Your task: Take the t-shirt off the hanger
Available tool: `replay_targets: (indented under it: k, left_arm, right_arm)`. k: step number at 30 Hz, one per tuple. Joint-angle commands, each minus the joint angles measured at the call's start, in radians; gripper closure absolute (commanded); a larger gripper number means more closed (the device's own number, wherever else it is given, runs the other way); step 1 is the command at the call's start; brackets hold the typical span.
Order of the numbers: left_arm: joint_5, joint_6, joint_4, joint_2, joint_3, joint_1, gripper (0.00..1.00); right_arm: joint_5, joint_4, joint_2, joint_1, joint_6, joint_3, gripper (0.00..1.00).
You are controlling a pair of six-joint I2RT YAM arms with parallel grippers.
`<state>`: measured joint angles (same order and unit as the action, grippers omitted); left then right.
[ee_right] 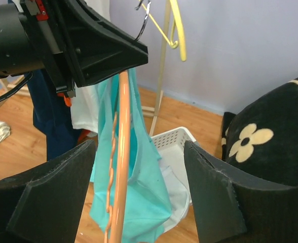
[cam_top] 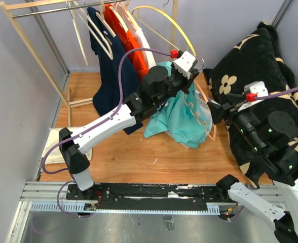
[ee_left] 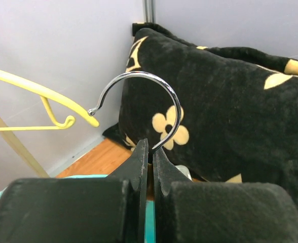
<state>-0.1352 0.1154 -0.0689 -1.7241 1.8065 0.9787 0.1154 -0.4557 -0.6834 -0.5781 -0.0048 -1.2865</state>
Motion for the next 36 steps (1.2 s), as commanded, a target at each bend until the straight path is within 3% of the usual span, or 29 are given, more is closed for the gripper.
replay_targets:
  k: [1,9,28,36]
  left_arm:
    - [0.017,-0.003,-0.025,0.002,0.038,0.016,0.99]
    - [0.02,0.0,-0.04,0.011,0.015,0.035,0.99]
    - [0.002,0.021,-0.138,0.065,-0.054,0.051,1.0]
    - [-0.006,0.024,-0.203,0.098,-0.106,0.055,1.0]
  right_arm:
    - [-0.033,-0.018,-0.016,-0.022,0.024,-0.008,0.29]
    - [-0.042,-0.042,-0.062,-0.021,0.043,-0.002,0.32]
    - [-0.056,-0.031,-0.087,-0.021,0.086,0.053,0.56]
    - [-0.05,-0.029,-0.09,-0.022,0.094,0.075,0.59]
